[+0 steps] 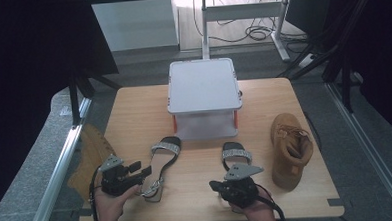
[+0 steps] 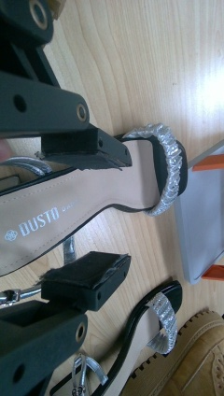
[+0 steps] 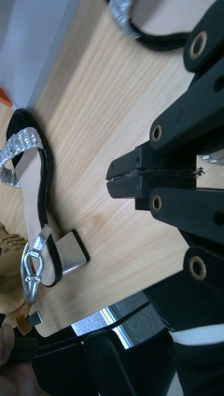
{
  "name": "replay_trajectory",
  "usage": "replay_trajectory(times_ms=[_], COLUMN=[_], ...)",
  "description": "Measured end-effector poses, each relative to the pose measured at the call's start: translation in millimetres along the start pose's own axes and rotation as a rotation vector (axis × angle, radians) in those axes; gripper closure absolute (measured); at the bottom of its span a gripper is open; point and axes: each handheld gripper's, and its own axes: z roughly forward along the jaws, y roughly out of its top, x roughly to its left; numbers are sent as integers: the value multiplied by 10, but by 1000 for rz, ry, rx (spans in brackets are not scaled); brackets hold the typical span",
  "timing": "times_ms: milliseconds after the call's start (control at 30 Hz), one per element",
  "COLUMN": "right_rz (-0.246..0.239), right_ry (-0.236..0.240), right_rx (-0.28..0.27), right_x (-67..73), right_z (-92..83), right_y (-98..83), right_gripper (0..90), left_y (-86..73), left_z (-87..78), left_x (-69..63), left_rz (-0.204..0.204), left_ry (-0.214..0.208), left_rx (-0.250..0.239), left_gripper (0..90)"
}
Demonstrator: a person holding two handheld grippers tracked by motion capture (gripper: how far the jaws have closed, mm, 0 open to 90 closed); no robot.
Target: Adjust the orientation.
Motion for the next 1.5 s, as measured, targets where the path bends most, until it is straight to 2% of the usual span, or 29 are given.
replay_trajectory(times_ms=[267,500,833,1067,1500], right_rz=[37,37,26,10,11], right_ry=[-4,-3,-22,-65,-59], right_rx=[14,31,93,120,125], right_x=[-67,18,61,55,44], right_z=[-136,-228,-144,-96,-87], right_y=[-187,-349,-486,-520,-536], right_gripper=[892,892,893,893,894], left_y=[-11,-22,-29,-37,-40], left_z=[28,57,87,107,102], left_x=[-9,-28,-50,-46,-35], left_rz=[1,5,12,11,10], left_ry=[-6,-8,-10,-11,-10], left_rx=[10,19,30,36,36], left_gripper=[463,462,461,460,459])
